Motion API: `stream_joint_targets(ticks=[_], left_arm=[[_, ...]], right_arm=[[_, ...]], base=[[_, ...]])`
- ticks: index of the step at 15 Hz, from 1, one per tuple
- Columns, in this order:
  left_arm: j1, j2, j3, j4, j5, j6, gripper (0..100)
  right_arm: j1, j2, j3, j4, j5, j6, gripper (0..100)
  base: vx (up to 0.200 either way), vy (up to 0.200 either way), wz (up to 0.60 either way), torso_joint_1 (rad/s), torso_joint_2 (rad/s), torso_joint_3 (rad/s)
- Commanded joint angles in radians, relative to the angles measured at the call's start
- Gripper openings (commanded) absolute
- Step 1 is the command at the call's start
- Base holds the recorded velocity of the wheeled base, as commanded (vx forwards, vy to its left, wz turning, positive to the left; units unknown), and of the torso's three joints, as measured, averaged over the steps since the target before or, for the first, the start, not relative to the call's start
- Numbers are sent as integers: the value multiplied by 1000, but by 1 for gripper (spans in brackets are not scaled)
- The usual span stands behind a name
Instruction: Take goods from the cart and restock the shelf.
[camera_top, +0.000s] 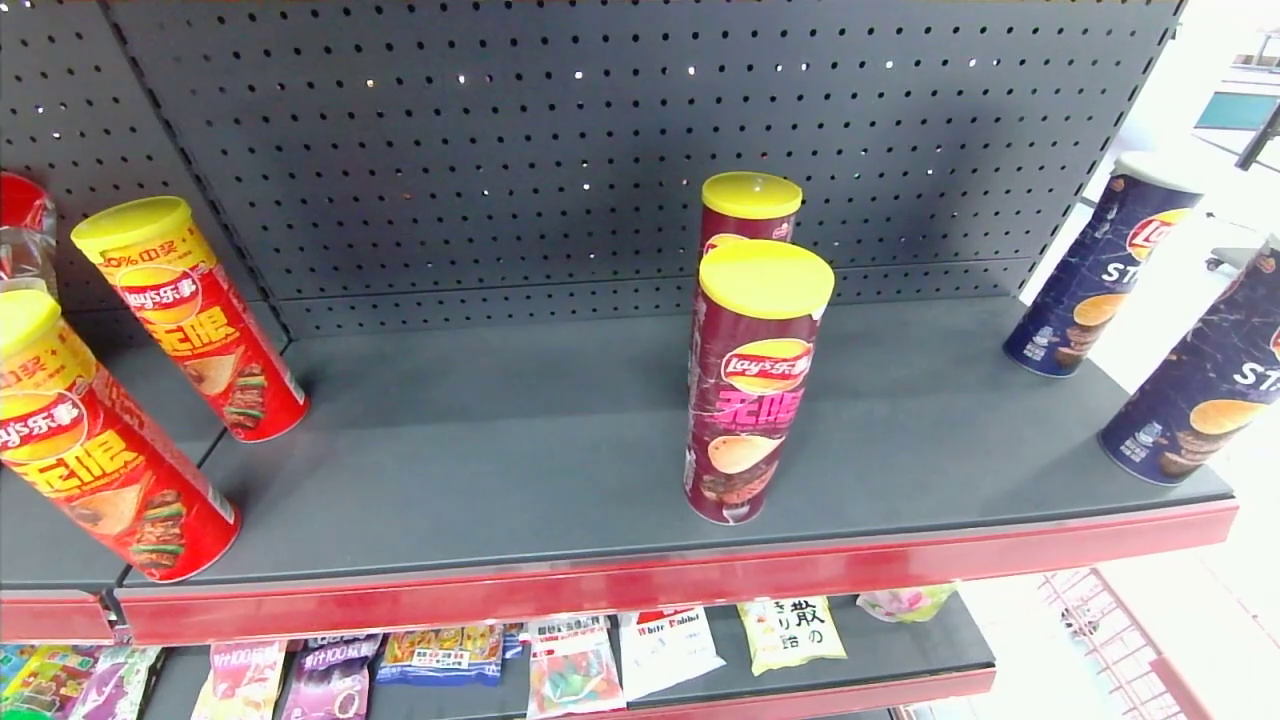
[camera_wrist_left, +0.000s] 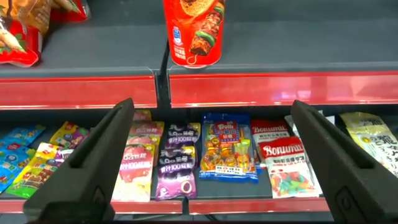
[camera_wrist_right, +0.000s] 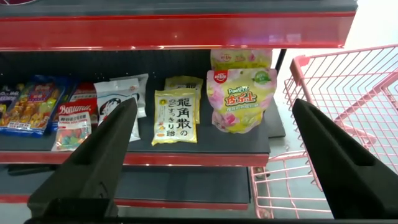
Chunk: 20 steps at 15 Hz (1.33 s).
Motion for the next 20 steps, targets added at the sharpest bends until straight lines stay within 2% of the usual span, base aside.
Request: stream_joint_targets(ticks=[1,10,11,12,20], left_arm=[[0,2,0,1,1,-2,100],[0,2,1,-1,-5,-11,100],[0,2,9,7,-17,-30,100],[0,2,15,7,-22,-33,100],[0,2,15,7,-25,-26,100]], right_arm=[[0,2,0,0,0,-2,100],[0,2,0,0,0,-1,100],[0,2,0,0,0,-2,100],[0,2,0,0,0,-1,100],[0,2,0,0,-16,10,100]], base=[[0,0,0,0,0,0],[0,0,0,0,0,0],[0,0,0,0,0,0],[0,0,0,0,0,0],[0,0,0,0,0,0]])
